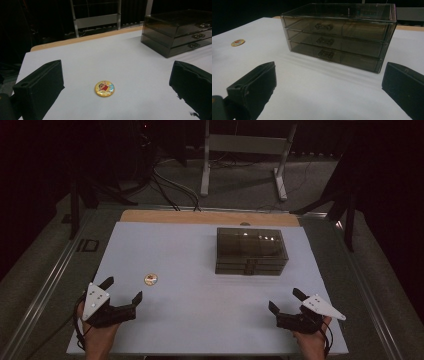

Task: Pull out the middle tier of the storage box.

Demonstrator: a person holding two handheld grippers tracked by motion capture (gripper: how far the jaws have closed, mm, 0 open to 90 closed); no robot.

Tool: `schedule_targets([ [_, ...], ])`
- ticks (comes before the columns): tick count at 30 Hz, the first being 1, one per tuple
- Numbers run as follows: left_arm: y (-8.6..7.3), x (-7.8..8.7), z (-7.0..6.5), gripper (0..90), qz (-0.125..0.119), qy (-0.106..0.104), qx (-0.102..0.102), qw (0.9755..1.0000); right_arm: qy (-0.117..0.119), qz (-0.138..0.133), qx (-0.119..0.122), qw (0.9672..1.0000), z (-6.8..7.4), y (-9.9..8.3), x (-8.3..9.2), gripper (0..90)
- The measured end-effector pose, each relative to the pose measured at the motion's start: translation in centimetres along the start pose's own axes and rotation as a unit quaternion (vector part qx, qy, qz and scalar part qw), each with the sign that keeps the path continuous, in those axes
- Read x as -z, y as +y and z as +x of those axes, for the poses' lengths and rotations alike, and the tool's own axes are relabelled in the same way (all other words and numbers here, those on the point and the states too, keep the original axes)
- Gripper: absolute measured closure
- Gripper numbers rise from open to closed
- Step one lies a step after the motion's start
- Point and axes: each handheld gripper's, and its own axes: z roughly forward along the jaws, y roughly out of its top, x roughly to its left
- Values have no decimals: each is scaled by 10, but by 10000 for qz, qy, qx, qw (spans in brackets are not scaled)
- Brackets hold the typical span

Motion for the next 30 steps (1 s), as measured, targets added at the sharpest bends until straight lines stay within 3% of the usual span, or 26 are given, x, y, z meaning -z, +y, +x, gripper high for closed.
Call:
schedule_targets([
  [11, -3, 1, 2, 7, -22, 146, -43, 9999, -155, 52, -76, 9998, 0, 1, 0, 0],
  [17, -4, 0, 1, 7, -26, 147, -26, 9999, -220, 66, -247, 9994, 1, 1, -3, 0],
  [23, -4, 0, -2, 7, -28, 160, -65, 9998, -296, 350, -154, 9988, 9, 3, -15, 0],
  [30, -6, -2, 0, 7, -9, 175, -32, 9998, -329, 312, -69, 9989, 17, 12, -26, 0],
])
